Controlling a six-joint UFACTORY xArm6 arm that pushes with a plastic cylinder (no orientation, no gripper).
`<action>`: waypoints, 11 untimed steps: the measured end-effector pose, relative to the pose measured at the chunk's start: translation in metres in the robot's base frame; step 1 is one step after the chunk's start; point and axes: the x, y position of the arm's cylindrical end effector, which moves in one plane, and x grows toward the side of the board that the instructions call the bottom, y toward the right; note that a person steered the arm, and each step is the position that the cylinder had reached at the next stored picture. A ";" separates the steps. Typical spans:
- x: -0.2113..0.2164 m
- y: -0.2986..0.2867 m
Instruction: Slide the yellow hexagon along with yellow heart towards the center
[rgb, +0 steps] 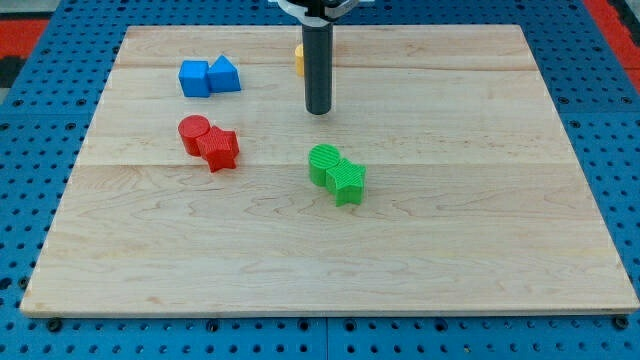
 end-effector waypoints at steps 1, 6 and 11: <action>0.000 -0.004; -0.140 0.089; -0.030 -0.019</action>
